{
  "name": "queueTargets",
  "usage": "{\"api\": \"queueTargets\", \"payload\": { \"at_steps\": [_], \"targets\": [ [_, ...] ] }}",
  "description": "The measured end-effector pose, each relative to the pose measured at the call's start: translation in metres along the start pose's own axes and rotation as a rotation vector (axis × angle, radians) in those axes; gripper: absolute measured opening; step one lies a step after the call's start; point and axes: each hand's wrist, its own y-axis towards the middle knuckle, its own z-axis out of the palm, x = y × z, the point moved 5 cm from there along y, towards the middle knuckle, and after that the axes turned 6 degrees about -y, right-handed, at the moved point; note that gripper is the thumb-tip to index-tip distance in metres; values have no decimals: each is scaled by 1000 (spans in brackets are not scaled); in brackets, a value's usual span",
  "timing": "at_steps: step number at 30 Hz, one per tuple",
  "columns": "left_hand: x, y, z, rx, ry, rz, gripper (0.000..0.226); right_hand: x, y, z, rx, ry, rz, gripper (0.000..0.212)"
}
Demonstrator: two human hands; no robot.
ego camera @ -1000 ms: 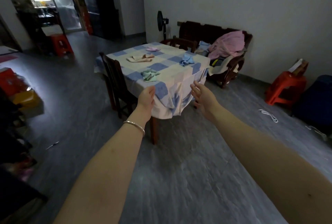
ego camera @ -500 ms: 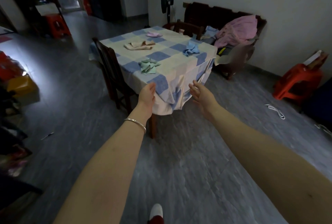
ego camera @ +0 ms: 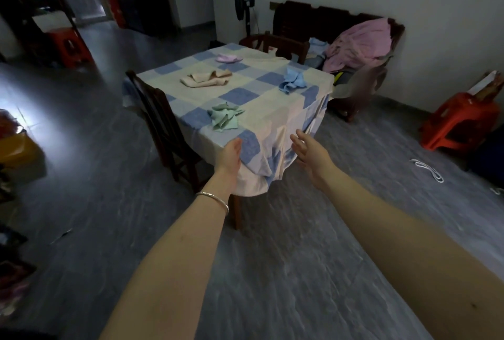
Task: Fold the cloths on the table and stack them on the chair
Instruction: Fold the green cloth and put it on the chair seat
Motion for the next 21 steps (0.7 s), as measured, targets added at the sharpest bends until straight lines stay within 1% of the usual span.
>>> {"api": "queueTargets", "payload": {
  "at_steps": [5,12,16,21],
  "targets": [
    [-15,26,0,-13,27,9,41,1,30,12,-14,24,11,41],
    [-24,71,7,1,56,-42,43,4,85,21,-19,70,42,43],
    [-23,109,11,2,77,-70,44,2,123,20,-51,66,60,43],
    [-26,182,2,-66,156,-59,47,18,178,27,10,24,58,44]
  ]
}}
